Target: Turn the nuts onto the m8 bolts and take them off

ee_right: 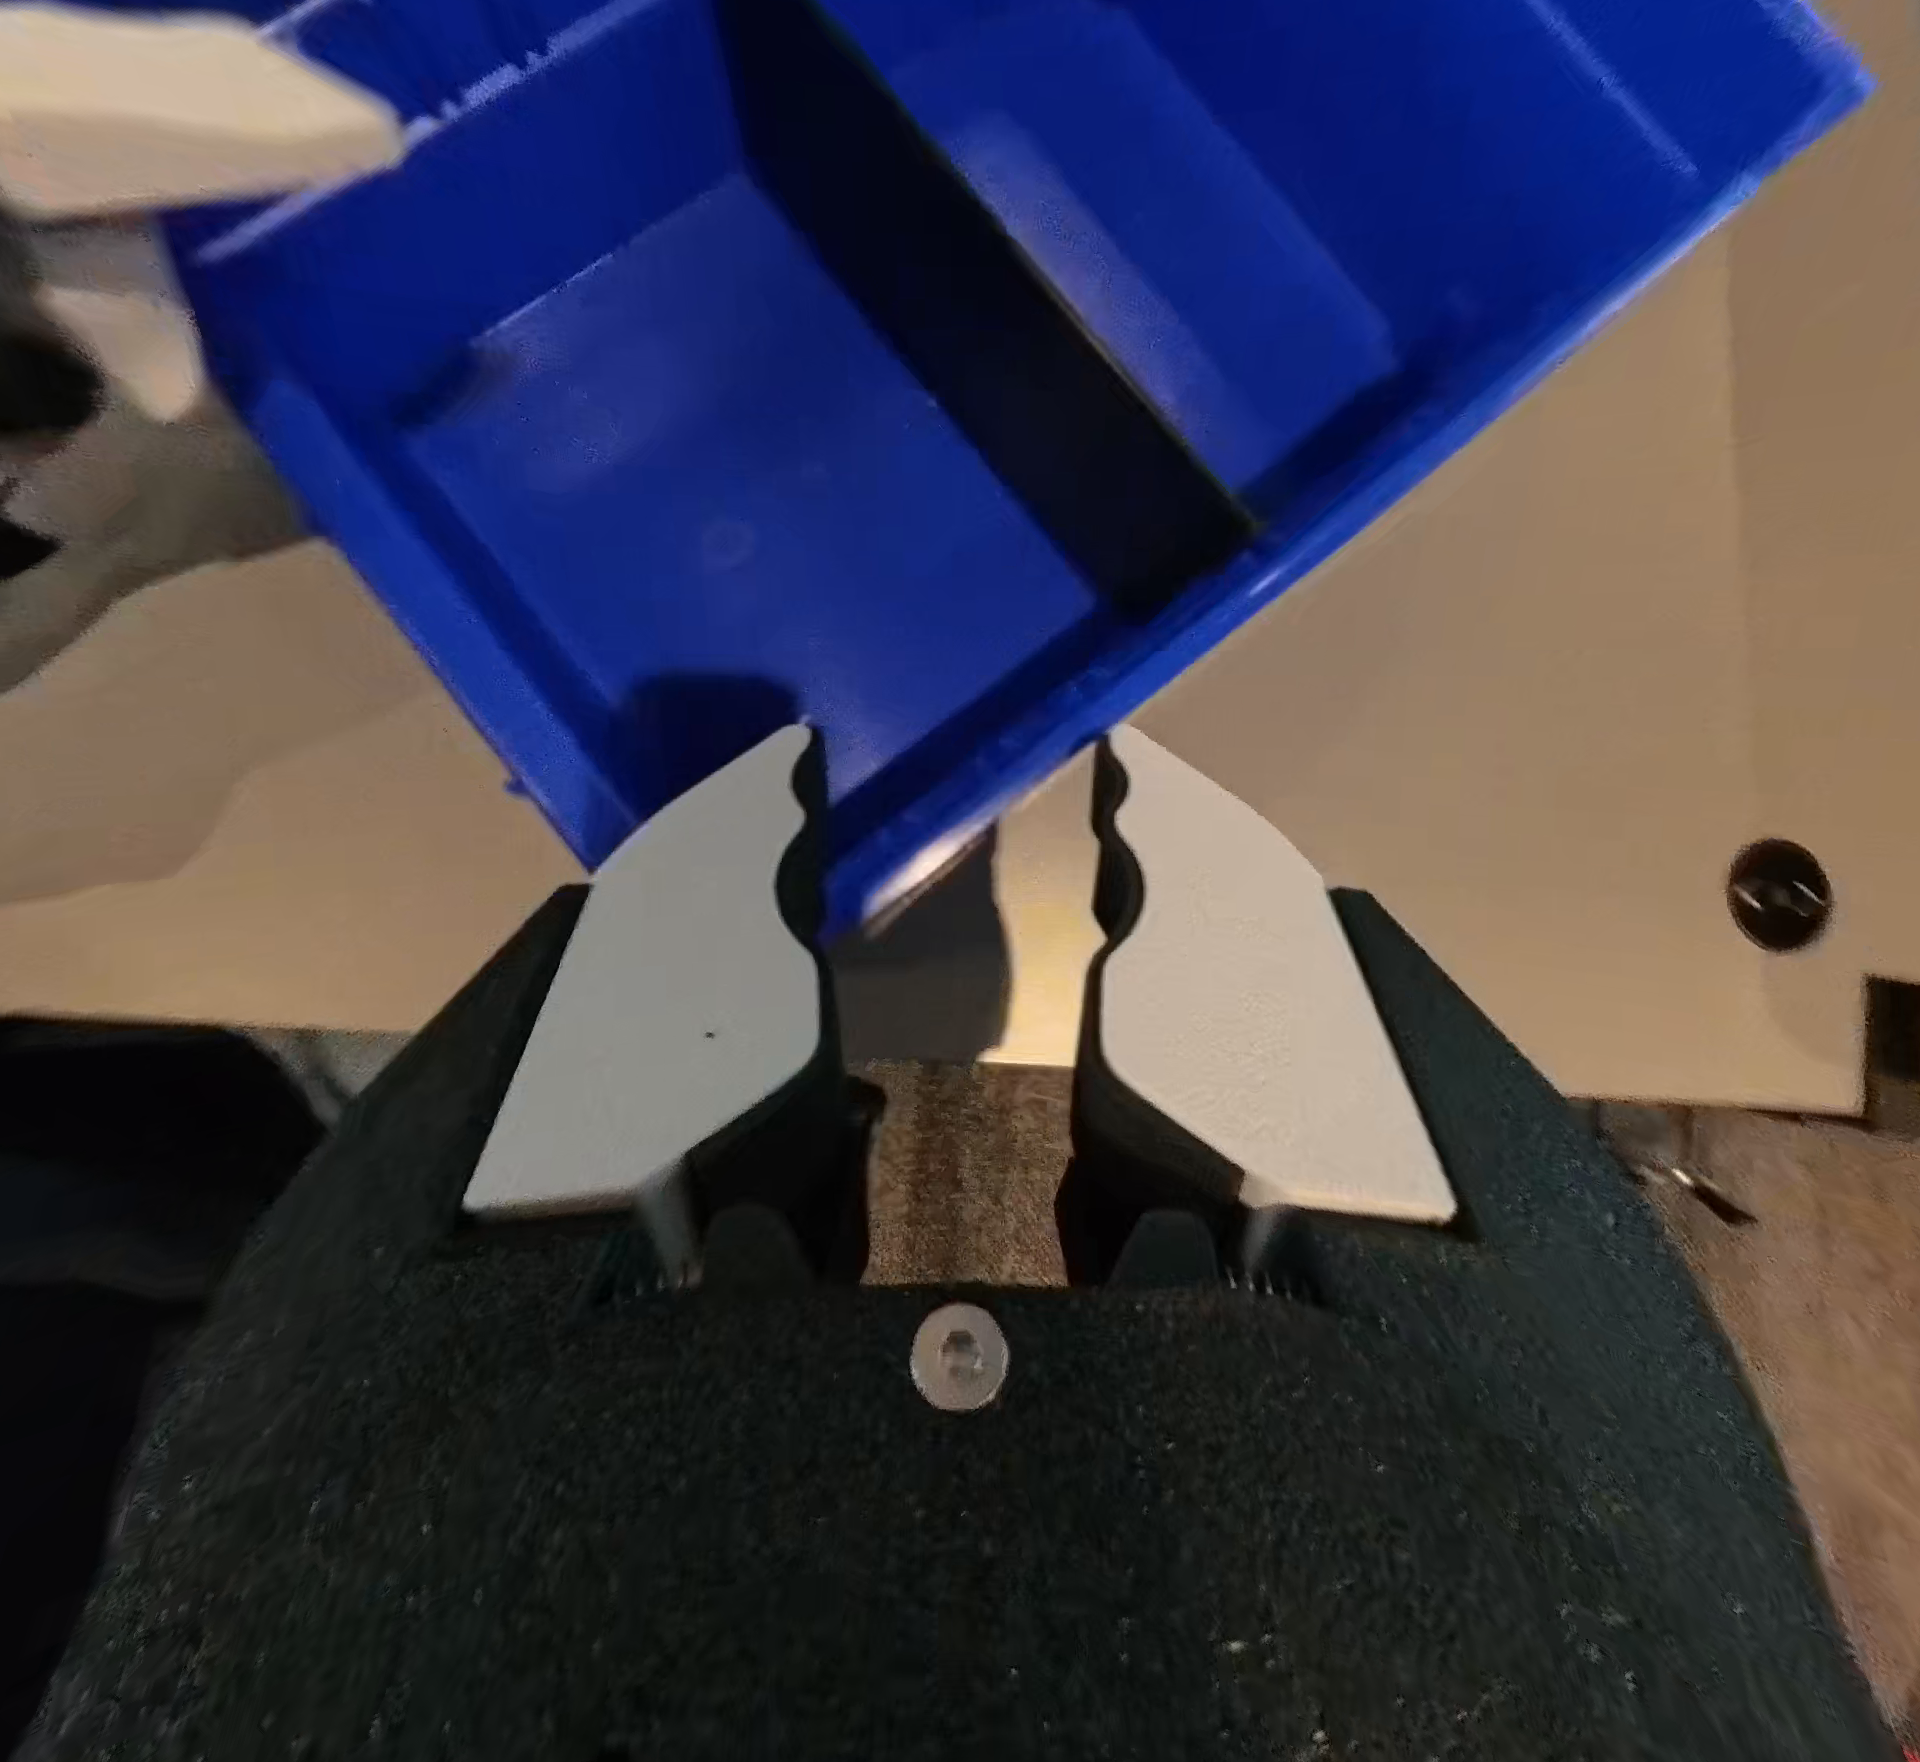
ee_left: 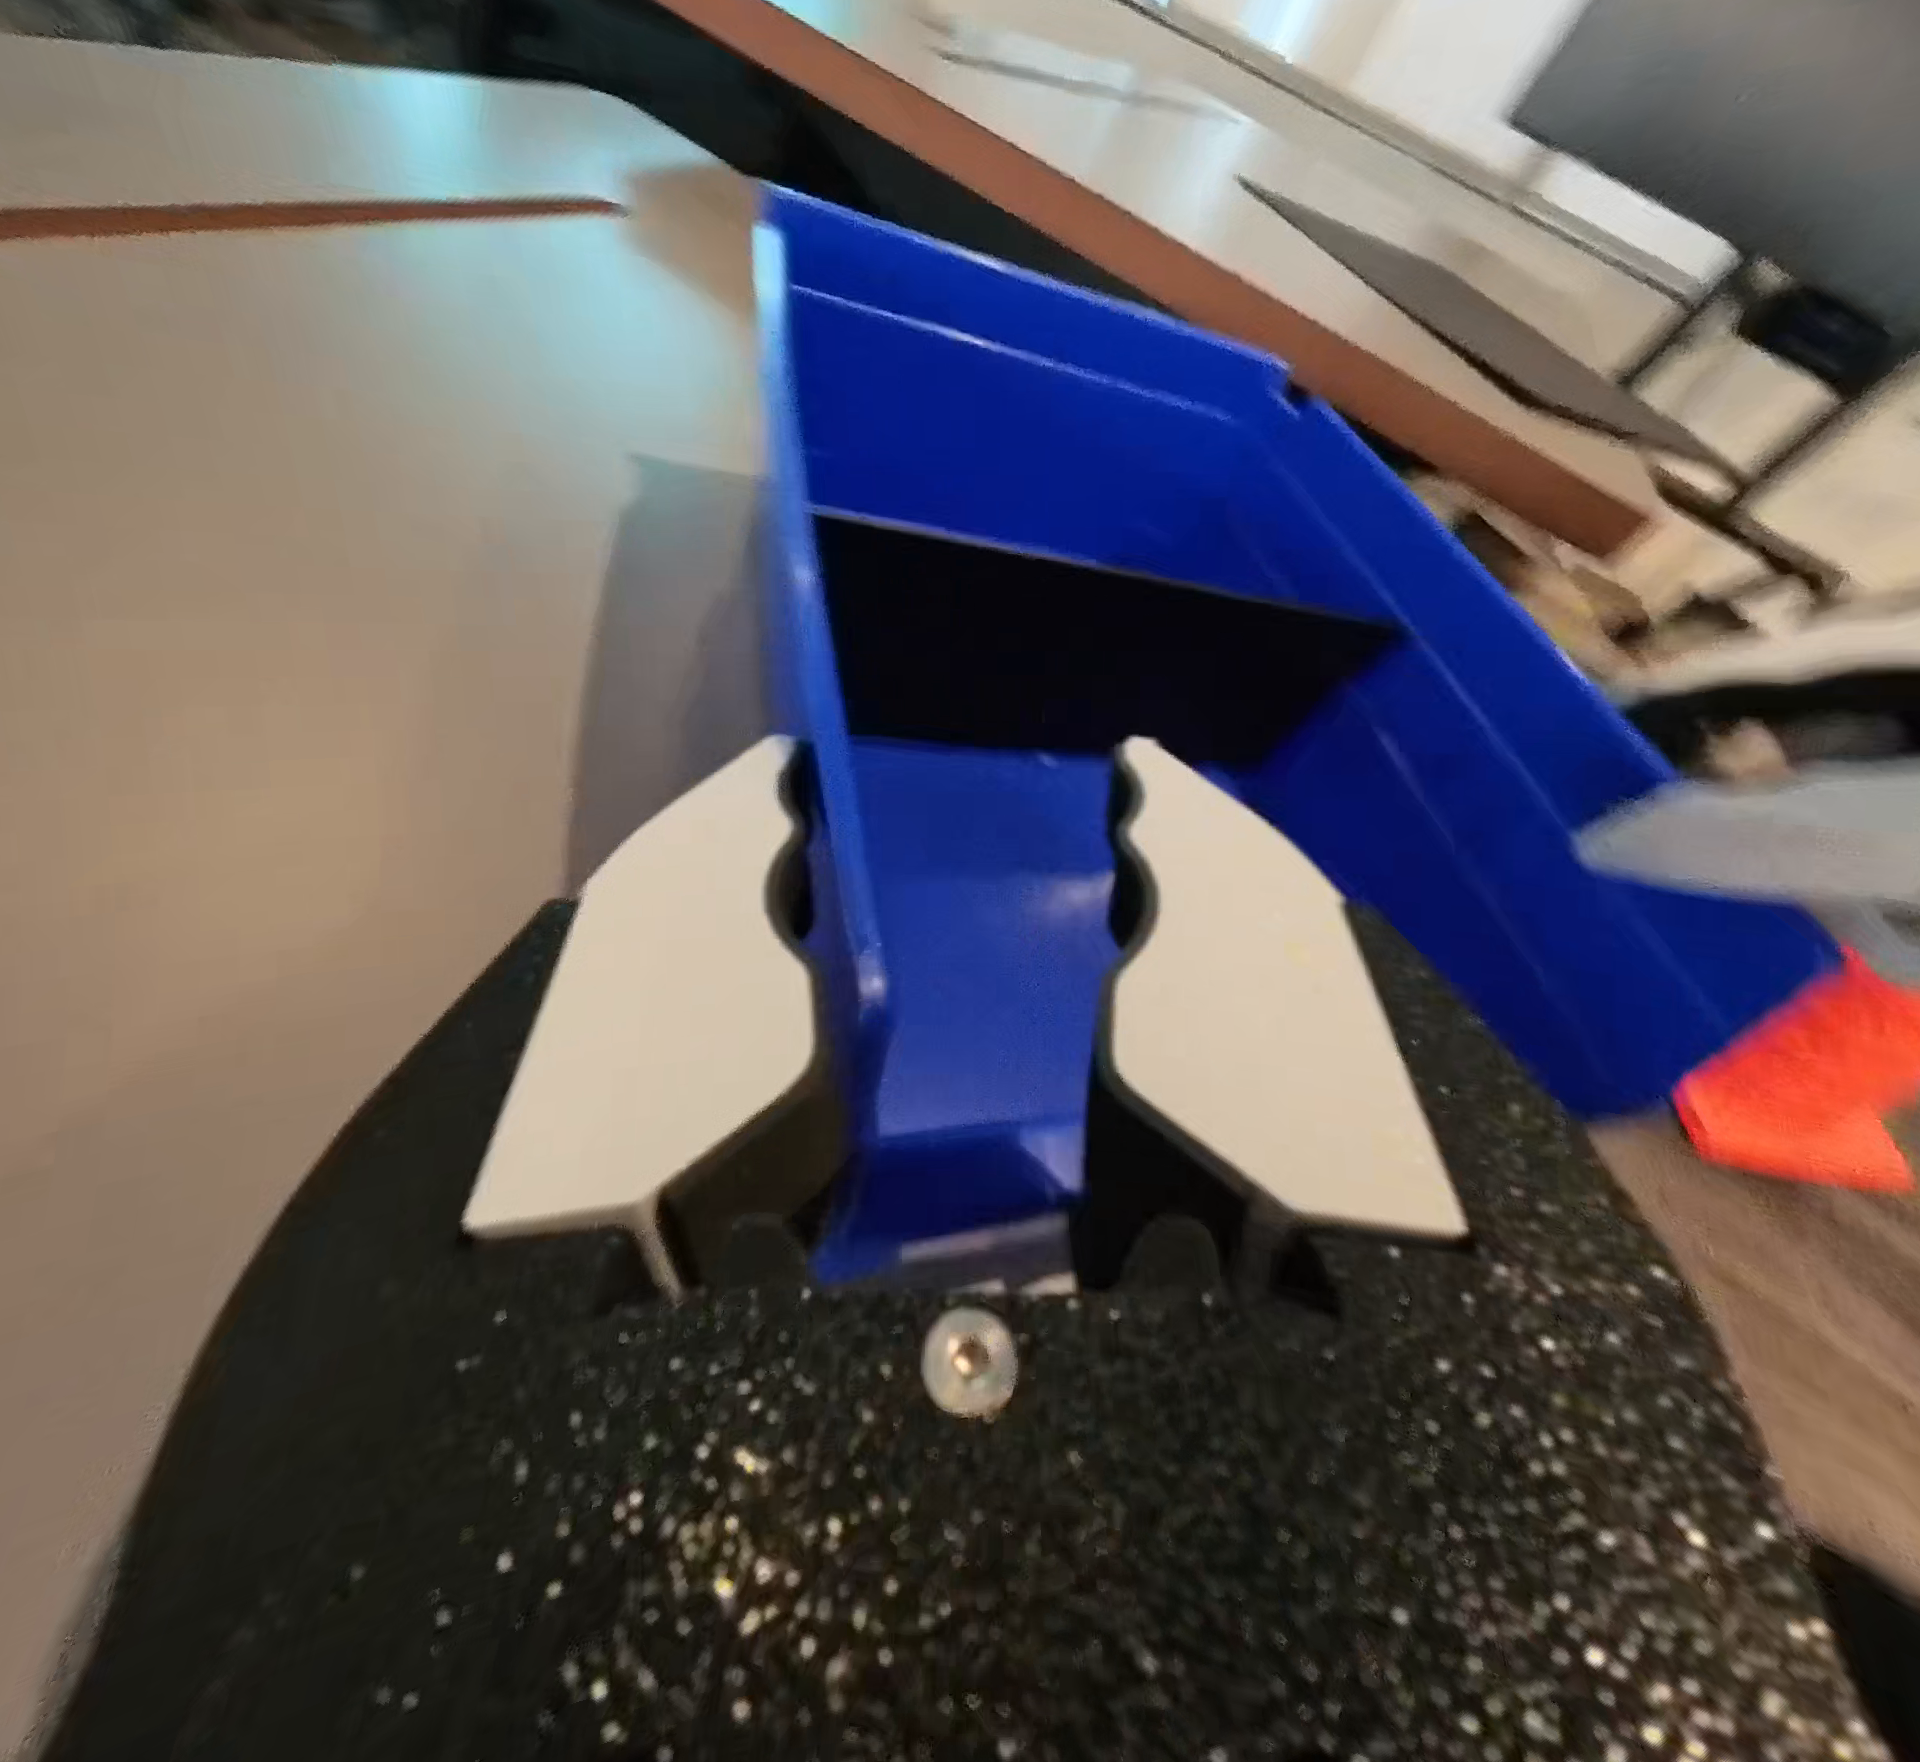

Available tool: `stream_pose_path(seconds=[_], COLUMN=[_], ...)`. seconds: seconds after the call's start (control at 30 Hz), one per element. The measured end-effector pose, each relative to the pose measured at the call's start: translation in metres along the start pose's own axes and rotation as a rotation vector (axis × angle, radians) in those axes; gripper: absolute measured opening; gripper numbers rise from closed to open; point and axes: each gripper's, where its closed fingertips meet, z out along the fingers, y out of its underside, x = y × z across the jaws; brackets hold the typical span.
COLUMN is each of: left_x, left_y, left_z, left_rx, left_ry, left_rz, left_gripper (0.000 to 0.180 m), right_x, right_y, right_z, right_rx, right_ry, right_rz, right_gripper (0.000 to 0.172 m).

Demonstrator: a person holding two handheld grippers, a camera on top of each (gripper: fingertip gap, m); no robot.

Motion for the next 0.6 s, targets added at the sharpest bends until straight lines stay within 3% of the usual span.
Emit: stream_pose_path(seconds=[0.03,0.13,0.23,0.37,0.47,0.53,0.6], left_x=[0.011,0.02,0.005,-0.069,-0.12,-0.142,-0.154], left_y=[0.005,0.0,-0.021,-0.048,-0.059,-0.056,-0.051], left_z=[0.002,-0.016,-0.059,-0.136,-0.195,-0.228,-0.256], left_rx=[-0.039,-0.06,-0.035,-0.006,0.07,0.102,0.142], left_ry=[0.051,0.092,0.052,-0.232,-0.392,-0.445,-0.474], left_rz=[0.047,0.194,0.299,0.318,0.226,0.189,0.143], left_gripper=[0.063,0.066,0.057,0.047,0.048,0.056,0.06], right_x=[0.009,0.024,0.04,0.081,0.106,0.096,0.053], right_y=[0.002,0.005,-0.001,-0.016,-0.028,-0.052,-0.091], right_z=[0.001,0.003,0.01,0.025,0.025,0.007,-0.011], right_rx=[-0.012,-0.038,-0.062,-0.072,-0.077,0.038,0.229], right_ry=[0.04,0.054,0.088,0.206,0.277,0.304,0.212], right_rz=[0.013,0.024,0.005,-0.041,0.033,0.003,-0.086], right_gripper=[0.048,0.028,0.023,0.017,0.038,0.038,0.038])
